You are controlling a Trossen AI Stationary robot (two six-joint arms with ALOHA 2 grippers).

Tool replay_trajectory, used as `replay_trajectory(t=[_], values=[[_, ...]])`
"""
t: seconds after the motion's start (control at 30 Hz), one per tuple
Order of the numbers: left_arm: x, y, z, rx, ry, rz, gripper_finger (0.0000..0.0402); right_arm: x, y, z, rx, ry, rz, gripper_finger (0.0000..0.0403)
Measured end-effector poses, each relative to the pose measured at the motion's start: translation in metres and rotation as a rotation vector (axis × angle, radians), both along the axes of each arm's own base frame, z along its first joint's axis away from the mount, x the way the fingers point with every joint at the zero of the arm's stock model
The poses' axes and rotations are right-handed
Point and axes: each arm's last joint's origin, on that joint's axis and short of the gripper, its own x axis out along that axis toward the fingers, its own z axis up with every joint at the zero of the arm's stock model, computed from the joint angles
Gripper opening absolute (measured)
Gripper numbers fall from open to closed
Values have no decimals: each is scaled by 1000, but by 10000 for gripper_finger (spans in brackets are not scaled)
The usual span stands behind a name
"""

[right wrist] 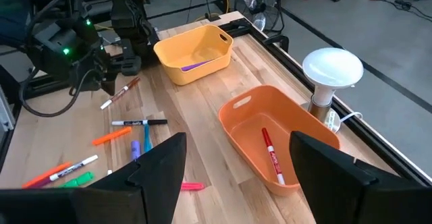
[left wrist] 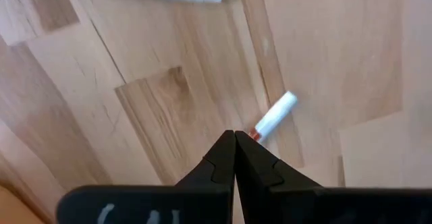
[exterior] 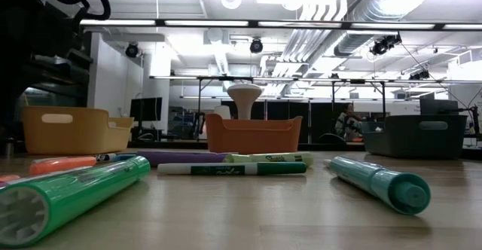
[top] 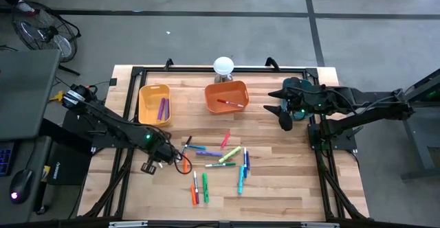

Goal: Pick & Place Markers
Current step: Put the brown marker pen into the orange bin

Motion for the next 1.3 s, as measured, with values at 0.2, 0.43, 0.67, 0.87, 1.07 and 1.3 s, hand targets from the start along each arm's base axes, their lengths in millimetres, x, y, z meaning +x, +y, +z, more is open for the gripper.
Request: replay_trajectory(t=[0.2, 0.43, 0.67, 0.87, 1.07, 1.3], values=[[7, -3, 1, -53, -52, 214, 0, 0, 0, 0, 6, -2, -3, 252], [19, -11, 5, -272, -36, 899, 0, 0, 0, -1, 5, 7, 3, 252], [12, -34, 7, -383, -47, 1504, 0, 0, 1, -2, 17, 17, 28, 252], [-20, -64, 2, -385, -102, 1866, 0, 0, 2, -2, 30, 16, 50, 252], [-27, -63, -14, -98, -59, 1883, 0, 0, 2, -1, 86, 0, 33, 252], [-12, -61, -18, 89, -98, 1927, 0, 0, 3, -1, 173, -24, 29, 252]])
